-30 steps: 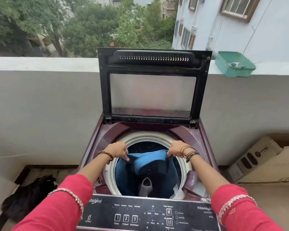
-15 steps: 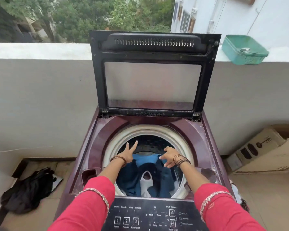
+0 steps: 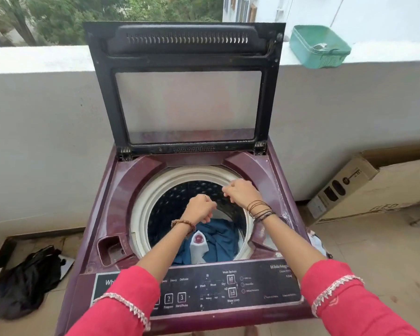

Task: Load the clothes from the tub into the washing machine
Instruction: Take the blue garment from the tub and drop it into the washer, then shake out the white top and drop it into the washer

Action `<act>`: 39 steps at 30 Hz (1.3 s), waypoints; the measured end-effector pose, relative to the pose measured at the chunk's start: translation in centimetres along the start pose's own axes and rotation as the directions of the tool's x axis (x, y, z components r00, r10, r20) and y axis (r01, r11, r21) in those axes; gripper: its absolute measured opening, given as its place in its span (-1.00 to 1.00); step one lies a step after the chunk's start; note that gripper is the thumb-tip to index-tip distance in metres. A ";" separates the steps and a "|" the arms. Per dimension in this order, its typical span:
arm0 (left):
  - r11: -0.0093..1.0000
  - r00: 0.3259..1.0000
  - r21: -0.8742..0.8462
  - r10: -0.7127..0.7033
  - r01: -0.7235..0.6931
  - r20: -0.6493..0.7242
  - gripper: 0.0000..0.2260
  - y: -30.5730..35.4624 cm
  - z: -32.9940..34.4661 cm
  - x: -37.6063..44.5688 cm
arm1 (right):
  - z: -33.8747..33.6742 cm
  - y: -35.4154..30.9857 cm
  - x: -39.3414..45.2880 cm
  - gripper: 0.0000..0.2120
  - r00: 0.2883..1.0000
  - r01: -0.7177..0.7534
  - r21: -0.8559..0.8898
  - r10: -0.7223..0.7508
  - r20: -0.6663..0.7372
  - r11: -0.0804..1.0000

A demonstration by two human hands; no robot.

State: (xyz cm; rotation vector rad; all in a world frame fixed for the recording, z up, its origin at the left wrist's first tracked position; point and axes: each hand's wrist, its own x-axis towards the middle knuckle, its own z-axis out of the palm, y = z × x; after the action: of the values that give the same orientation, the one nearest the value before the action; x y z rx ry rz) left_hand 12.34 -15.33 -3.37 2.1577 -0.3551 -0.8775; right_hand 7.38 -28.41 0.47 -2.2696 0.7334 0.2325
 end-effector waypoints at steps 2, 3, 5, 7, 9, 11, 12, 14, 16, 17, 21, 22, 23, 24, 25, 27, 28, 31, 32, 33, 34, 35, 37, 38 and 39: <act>0.997 0.997 -0.030 0.072 -0.071 0.006 -0.84 3.0 0.8 -0.6 | -2.7 0.9 -1.0 -0.77 0.995 0.006 0.032 -0.002 -0.102 0.999; 0.993 0.993 -0.034 0.114 -0.113 0.013 -0.85 4.4 1.3 -1.0 | -4.0 1.4 -1.5 -0.77 0.992 0.003 0.043 0.002 -0.128 0.999; 0.980 0.979 -0.033 0.200 -0.199 0.035 -0.89 7.4 2.9 -1.4 | -6.9 3.3 -2.7 -0.80 0.984 -0.029 0.054 0.038 -0.173 0.998; 0.963 0.962 -0.010 0.268 -0.268 0.045 -0.93 10.3 4.9 -1.5 | -9.9 5.9 -3.5 -0.81 0.969 -0.071 0.069 0.085 -0.233 0.995; 0.945 0.946 0.057 0.320 -0.322 0.048 -0.93 13.1 7.4 -1.0 | -12.2 9.3 -3.8 -0.82 0.951 -0.119 0.104 0.144 -0.272 0.987; 0.905 0.923 0.182 0.381 -0.384 0.052 -0.90 15.6 10.7 -0.4 | -13.8 13.2 -4.1 -0.82 0.934 -0.191 0.138 0.223 -0.278 0.972; 0.875 0.910 0.252 0.410 -0.413 0.065 -0.87 16.6 12.7 0.0 | -14.4 15.2 -4.2 -0.81 0.926 -0.225 0.153 0.260 -0.273 0.962; 0.815 0.894 0.372 0.433 -0.445 0.120 -0.82 18.2 16.6 0.6 | -15.3 19.0 -4.3 -0.76 0.911 -0.283 0.192 0.327 -0.253 0.940; 0.761 0.894 0.470 0.405 -0.447 0.193 -0.78 19.6 21.0 1.6 | -15.9 23.0 -4.1 -0.74 0.886 -0.356 0.241 0.408 -0.219 0.903; 0.742 0.899 0.508 0.374 -0.437 0.228 -0.76 20.1 23.0 2.2 | -16.1 24.9 -3.9 -0.74 0.873 -0.392 0.252 0.444 -0.201 0.885; 0.731 0.942 0.600 0.194 -0.325 0.274 -0.73 20.4 29.8 5.5 | -15.7 31.9 -2.4 -0.73 0.844 -0.479 0.286 0.525 -0.108 0.830; 0.740 0.954 0.612 0.138 -0.277 0.265 -0.72 20.1 31.3 6.3 | -15.5 33.4 -2.0 -0.75 0.846 -0.483 0.306 0.527 -0.077 0.820; 0.754 0.965 0.616 0.087 -0.227 0.249 -0.72 19.7 32.3 7.0 | -15.1 34.7 -1.5 -0.78 0.848 -0.488 0.321 0.528 -0.043 0.811; 0.766 0.972 0.617 0.040 -0.178 0.230 -0.72 19.3 33.7 7.8 | -14.8 36.2 -0.9 -0.80 0.847 -0.499 0.330 0.531 -0.010 0.801; 0.770 0.978 0.624 0.001 -0.134 0.209 -0.71 18.9 35.0 8.5 | -14.4 37.9 -0.2 -0.81 0.847 -0.506 0.331 0.532 0.014 0.797; 0.766 0.986 0.641 -0.066 -0.051 0.156 -0.71 17.8 37.3 10.1 | -13.3 40.9 1.2 -0.83 0.842 -0.523 0.331 0.536 0.059 0.786; 0.772 0.986 0.636 -0.095 -0.014 0.137 -0.72 17.0 38.1 10.8 | -12.8 42.1 1.9 -0.84 0.841 -0.528 0.326 0.537 0.072 0.784; 0.793 0.979 0.604 -0.177 0.081 0.102 -0.73 14.3 41.0 13.2 | -10.5 46.1 3.8 -0.83 0.826 -0.555 0.327 0.552 0.113 0.765; 0.794 0.976 0.599 -0.200 0.107 0.091 -0.74 13.3 41.9 14.0 | -9.7 47.3 4.3 -0.82 0.815 -0.573 0.322 0.565 0.127 0.754; 0.798 0.973 0.589 -0.217 0.128 0.083 -0.75 12.4 42.5 14.7 | -8.7 48.5 4.7 -0.82 0.807 -0.585 0.316 0.574 0.136 0.747; 0.801 0.969 0.580 -0.235 0.149 0.076 -0.76 11.5 43.2 15.4 | -7.7 49.7 5.2 -0.82 0.797 -0.600 0.302 0.585 0.148 0.741; 0.803 0.966 0.573 -0.250 0.165 0.072 -0.77 10.6 43.8 16.1 | -6.6 51.0 5.7 -0.82 0.797 -0.601 0.293 0.586 0.149 0.743; 0.810 0.962 0.555 -0.266 0.191 0.056 -0.78 9.0 45.1 17.6 | -4.8 53.3 6.7 -0.77 0.796 -0.602 0.288 0.584 0.156 0.744; 0.818 0.959 0.537 -0.277 0.204 0.057 -0.78 8.2 45.7 18.2 | -4.2 54.0 7.1 -0.74 0.792 -0.609 0.286 0.589 0.162 0.740; 0.829 0.956 0.516 -0.285 0.214 0.062 -0.77 7.3 46.4 18.7 | -3.3 55.2 7.6 -0.73 0.789 -0.612 0.280 0.590 0.170 0.739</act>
State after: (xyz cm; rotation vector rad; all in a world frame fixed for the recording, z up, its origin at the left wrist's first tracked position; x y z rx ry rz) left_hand -5.84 -55.13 -28.67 2.6818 -0.4106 -1.1890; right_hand -17.92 -65.61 -32.49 -1.6413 1.3569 0.4576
